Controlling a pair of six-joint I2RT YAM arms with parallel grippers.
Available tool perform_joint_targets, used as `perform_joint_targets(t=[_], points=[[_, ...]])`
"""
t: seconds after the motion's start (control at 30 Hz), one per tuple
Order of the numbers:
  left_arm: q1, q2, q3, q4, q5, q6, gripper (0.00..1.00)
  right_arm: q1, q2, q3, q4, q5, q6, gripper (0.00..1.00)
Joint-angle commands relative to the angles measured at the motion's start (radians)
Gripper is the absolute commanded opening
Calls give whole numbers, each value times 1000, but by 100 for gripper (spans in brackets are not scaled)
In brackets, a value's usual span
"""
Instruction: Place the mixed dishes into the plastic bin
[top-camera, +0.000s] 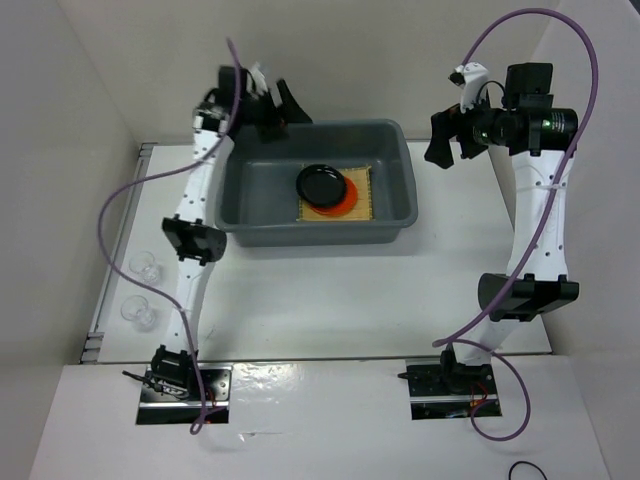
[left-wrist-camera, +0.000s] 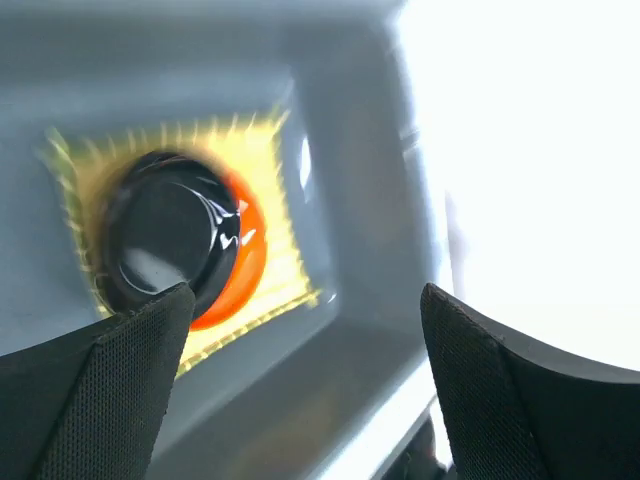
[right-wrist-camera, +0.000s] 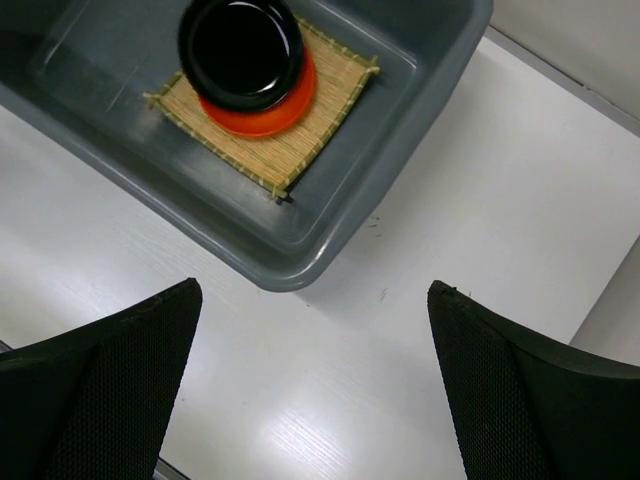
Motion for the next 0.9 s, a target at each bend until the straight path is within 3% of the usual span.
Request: perform_joint_targets(t=[0.0,0.07,0.23,0.4,0.57,0.7,0.73,0.8,0.83,0.87], points=[[39,-306,42,-37,-151,87,100,-6,8,1,3,-54,-6,98],[68,-370,42,-117,-264,157,100,-6,19,1,3,-54,-6,98],[82,-326,42,-345,-205,226,100,-6,42,1,3,-96,-6,98],[4,-438,-114,-346,-577,253,100,-6,54,35,3,-96,3,98],[44,-464,-332,-346,-680,208,100,-6,33,12,3,-105,3,98],[44,-612,-484,-346,-1022,101,100,-6,-4,-7,3,-96,3,98],[44,-646,-525,-346,-1197,44,100,-6,-4,-7,3,-96,3,98],[79,-794,-825,-346,-1275,-122,100,-6,-29,-33,3,-96,-6,98],[141,-849,-949,-320,-1230,-274,100,-6,-29,-45,3,-96,-6,98],[186,-895,-1071,-300,-1196,-306,100,-6,-29,-45,3,-96,-6,98]])
